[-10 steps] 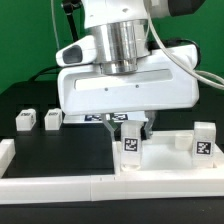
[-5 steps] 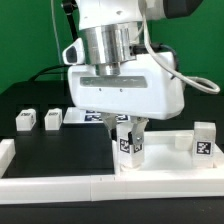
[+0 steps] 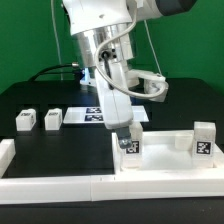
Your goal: Assemble square table
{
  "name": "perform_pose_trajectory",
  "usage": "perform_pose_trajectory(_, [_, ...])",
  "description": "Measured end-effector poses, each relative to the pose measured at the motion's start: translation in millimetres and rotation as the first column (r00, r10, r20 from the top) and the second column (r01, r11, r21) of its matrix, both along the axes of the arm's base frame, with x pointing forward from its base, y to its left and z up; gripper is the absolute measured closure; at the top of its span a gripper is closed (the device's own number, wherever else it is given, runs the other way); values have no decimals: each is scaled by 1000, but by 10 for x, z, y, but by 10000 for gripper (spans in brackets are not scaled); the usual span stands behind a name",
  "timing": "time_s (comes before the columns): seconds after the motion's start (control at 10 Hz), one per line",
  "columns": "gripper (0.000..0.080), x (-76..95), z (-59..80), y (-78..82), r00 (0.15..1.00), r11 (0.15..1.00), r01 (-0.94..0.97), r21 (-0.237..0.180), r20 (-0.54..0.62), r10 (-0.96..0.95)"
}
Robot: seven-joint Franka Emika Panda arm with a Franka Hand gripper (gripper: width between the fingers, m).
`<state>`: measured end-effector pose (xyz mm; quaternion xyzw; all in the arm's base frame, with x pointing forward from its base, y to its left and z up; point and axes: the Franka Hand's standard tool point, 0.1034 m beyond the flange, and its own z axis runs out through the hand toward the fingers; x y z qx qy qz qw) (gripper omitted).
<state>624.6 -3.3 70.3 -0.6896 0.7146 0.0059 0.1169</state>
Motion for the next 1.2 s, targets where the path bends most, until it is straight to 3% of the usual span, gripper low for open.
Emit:
perform_pose_trajectory(0.1, [304,-2,-7,0,998,998,-56,-9,9,56])
perform_pose_trajectory(0.2, [304,-2,-8,9,997,997,-71,-13,10,71])
perform_pose_trajectory(0.3, [179,14,0,72,935,933,-348,-96,31,352])
perform_pose_trajectory(0.4, [159,7,-3,147,807,801,-580,-150,31,590])
perform_pose_trajectory(0.5, [159,6,-8,137,798,793,-591,-150,35,602])
perform_pose_trajectory(0.7, [151,6,-9,133,651,641,-741,-198,22,759])
perform_pose_trajectory(0.9, [151,28,19,161,288,266,-927,-266,-48,956])
perform_pose_trajectory(1.0, [151,50,39,152,206,183,-945,-271,-58,977])
perform_pose_trajectory(1.1, [151,46,28,151,221,198,-942,-271,-57,974])
perform_pose_trajectory(1.2, [271,45,26,152,246,223,-937,-268,-54,968])
